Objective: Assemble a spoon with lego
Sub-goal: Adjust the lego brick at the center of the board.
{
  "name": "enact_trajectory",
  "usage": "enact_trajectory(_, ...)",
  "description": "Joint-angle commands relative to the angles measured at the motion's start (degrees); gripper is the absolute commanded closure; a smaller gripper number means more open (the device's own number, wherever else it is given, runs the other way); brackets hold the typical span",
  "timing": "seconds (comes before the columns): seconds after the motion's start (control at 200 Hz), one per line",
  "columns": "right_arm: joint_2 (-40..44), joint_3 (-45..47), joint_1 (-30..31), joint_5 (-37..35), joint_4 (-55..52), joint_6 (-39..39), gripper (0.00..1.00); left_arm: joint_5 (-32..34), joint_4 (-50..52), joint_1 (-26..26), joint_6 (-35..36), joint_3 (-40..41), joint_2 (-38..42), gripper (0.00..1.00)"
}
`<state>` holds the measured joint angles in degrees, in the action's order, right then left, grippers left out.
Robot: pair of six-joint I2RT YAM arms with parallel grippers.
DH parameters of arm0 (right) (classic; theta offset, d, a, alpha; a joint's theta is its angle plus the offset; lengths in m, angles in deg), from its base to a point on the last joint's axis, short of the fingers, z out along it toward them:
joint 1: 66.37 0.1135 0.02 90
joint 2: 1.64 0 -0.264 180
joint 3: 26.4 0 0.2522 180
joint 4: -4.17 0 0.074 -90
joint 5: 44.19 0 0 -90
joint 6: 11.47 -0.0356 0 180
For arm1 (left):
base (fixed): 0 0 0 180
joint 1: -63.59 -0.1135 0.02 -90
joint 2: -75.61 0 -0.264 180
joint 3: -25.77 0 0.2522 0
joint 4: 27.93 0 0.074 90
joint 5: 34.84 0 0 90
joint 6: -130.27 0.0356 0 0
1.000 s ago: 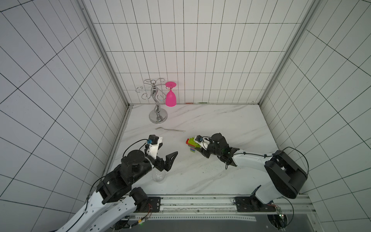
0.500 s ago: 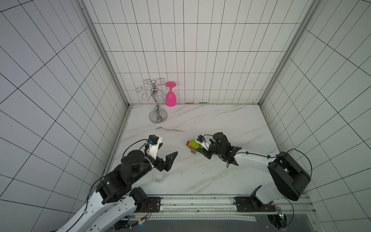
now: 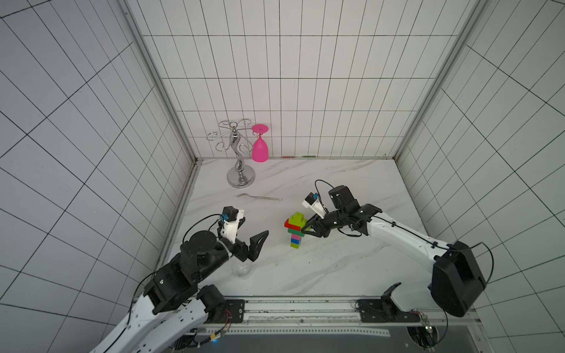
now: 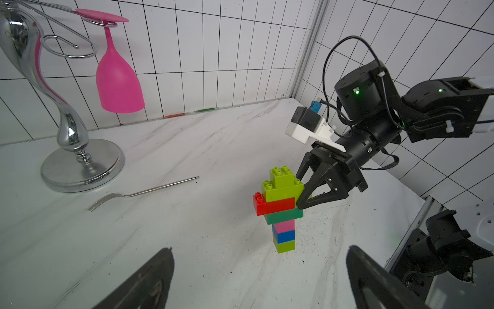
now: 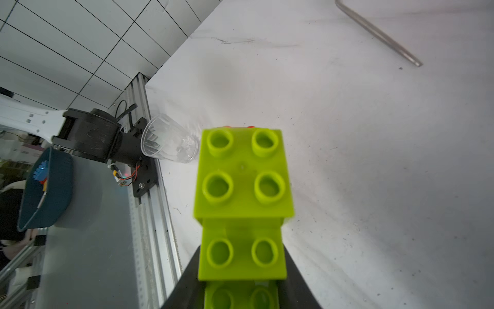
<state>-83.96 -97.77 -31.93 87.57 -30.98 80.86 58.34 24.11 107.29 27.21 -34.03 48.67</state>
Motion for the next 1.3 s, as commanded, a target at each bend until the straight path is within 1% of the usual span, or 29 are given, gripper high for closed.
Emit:
enact_trajectory(0.0, -3.2, -4.6, -1.2, 6.2, -8.7, -1.6, 0.76, 0.1, -1.0, -0.3, -0.1, 0.5, 0.7, 0.01)
enact_trajectory(0.06, -5.9, -6.5, -1.5, 7.9, -11.4, -1.4, 0.76, 0.2, -1.0, -0.3, 0.0, 0.5, 0.8, 0.01)
enact_trajectory(0.15, -9.8, -9.0, -1.7, 8.0, -14.7, -0.8, 0.76, 0.1, -1.0, -0.3, 0.0, 0.6, 1.0, 0.01)
enact_trajectory(0.405, -16.4, -12.7, -2.8, 8.3, -16.7, -0.9, 0.74, -0.2, -1.0, -0.4, 0.0, 0.5, 0.8, 0.01)
enact_trajectory(0.555, -20.3, -15.2, -2.9, 8.1, -20.1, 1.0, 0.73, -0.3, -1.1, -0.4, 0.1, 0.6, 1.0, 0.01)
enact_trajectory(0.815, -25.2, -17.3, -3.3, 6.7, -20.3, 1.1, 0.69, -0.8, -1.1, -0.4, 0.0, 0.6, 1.0, 0.01)
enact_trajectory(1.025, -28.5, -18.8, -3.8, 6.2, -21.0, 1.6, 0.62, -0.8, -1.1, -0.4, 0.0, 0.6, 1.4, 0.01)
enact_trajectory(1.295, -31.4, -20.3, -4.9, 5.7, -23.4, 3.5, 0.50, -0.9, -1.2, -0.4, 0.0, 0.6, 2.0, 0.01)
